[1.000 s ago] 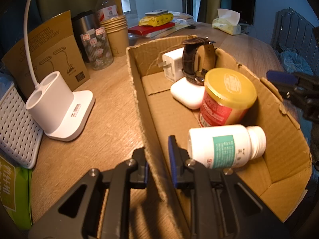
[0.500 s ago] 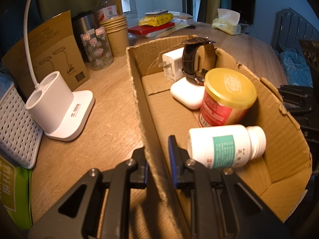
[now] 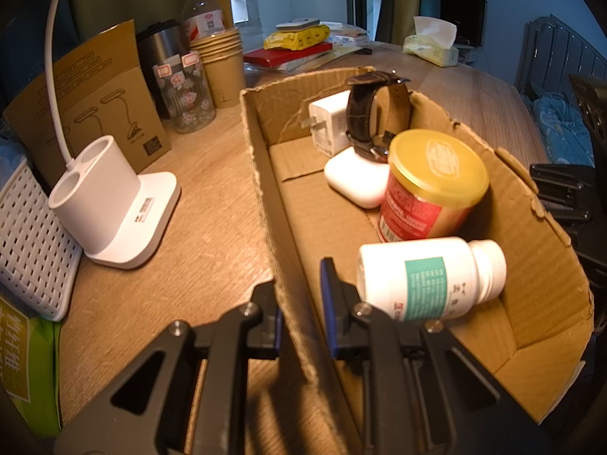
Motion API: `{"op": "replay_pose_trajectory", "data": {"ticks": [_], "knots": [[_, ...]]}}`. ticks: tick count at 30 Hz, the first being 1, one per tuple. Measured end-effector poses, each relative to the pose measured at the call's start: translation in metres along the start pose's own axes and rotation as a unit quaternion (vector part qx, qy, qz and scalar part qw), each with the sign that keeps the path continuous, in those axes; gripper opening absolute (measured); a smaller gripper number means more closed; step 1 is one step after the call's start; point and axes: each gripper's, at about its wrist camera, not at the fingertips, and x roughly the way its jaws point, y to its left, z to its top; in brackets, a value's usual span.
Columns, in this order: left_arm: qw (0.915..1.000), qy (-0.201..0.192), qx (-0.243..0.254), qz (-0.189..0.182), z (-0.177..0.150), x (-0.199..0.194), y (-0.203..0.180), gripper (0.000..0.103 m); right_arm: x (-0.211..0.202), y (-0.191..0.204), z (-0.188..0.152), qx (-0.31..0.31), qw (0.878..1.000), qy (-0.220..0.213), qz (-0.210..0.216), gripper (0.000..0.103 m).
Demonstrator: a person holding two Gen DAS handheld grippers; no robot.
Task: Organize rigid objects
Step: 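Close the right tool around the black flashlight and lift it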
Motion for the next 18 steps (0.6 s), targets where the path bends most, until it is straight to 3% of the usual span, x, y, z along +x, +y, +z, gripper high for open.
{"op": "replay_pose_trajectory", "data": {"ticks": [18], "knots": [[1.0000,0.000,0.000,0.000,0.000,0.000,0.000,0.018,-0.046,-0.006,0.016,0.008,0.998,-0.057,-0.016,0.022]]}}
